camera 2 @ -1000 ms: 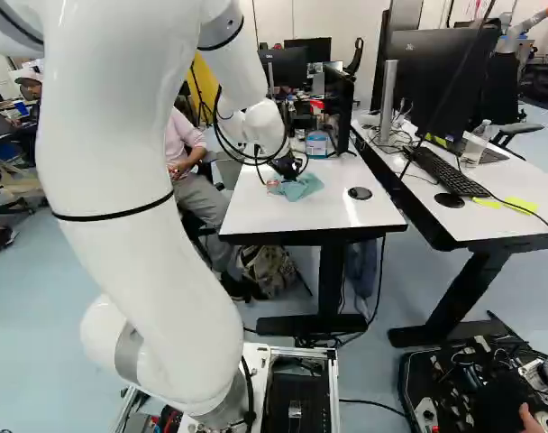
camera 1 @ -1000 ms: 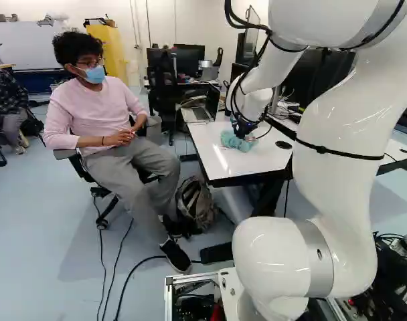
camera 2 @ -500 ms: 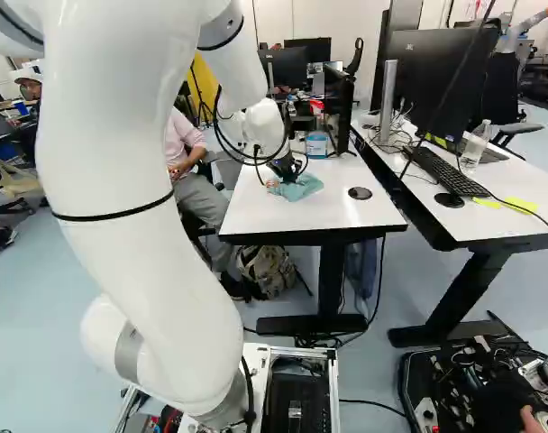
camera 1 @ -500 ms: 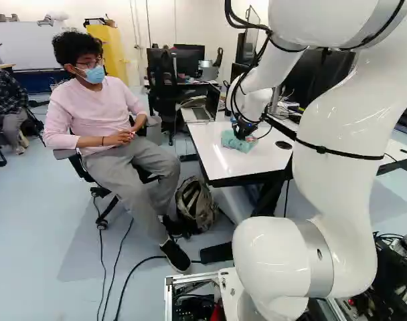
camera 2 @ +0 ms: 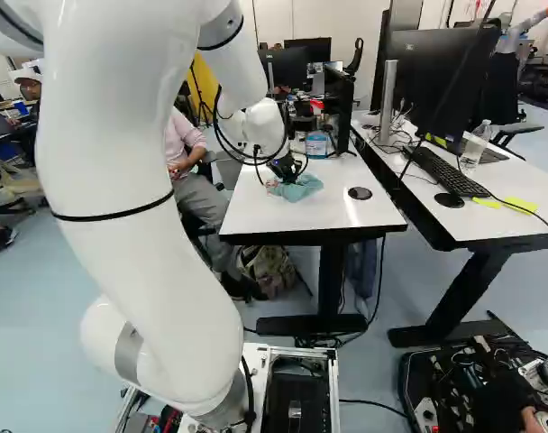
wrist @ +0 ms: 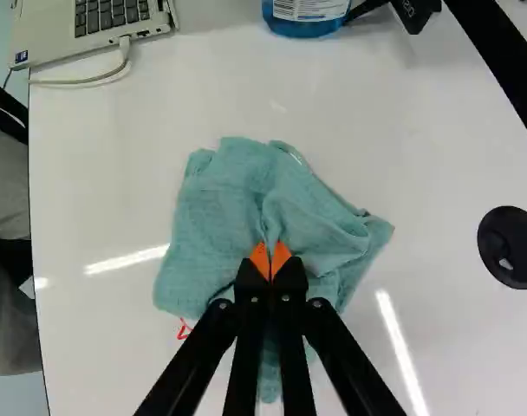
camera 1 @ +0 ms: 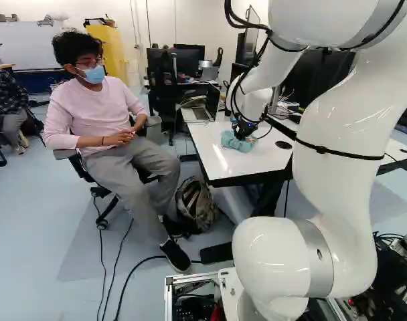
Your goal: Clean the table with the green towel
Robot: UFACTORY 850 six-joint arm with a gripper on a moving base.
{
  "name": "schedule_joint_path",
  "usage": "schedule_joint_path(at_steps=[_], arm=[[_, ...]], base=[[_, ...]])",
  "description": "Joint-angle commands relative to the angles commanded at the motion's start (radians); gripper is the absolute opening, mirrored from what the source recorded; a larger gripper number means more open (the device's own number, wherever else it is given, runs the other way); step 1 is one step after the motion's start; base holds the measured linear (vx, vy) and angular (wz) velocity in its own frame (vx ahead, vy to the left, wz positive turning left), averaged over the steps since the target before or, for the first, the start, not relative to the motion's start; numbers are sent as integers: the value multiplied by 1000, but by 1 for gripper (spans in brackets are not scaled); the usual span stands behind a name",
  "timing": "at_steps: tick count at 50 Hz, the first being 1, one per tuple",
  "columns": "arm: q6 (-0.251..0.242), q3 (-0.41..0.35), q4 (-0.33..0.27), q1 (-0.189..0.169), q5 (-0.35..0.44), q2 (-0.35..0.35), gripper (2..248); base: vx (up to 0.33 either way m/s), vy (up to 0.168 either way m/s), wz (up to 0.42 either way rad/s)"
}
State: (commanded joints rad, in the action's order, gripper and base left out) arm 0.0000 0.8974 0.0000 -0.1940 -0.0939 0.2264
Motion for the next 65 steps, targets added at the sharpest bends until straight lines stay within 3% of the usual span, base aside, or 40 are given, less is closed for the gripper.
schedule_joint_path(at_steps=[21, 39, 65], arm=[[0, 24, 0, 12, 0, 20, 24], [0, 73, 0, 63, 0, 61, 24], [0, 39, 0, 144, 0, 33, 24]], base=[[0, 0, 0], [0, 0, 0], [0, 0, 0]])
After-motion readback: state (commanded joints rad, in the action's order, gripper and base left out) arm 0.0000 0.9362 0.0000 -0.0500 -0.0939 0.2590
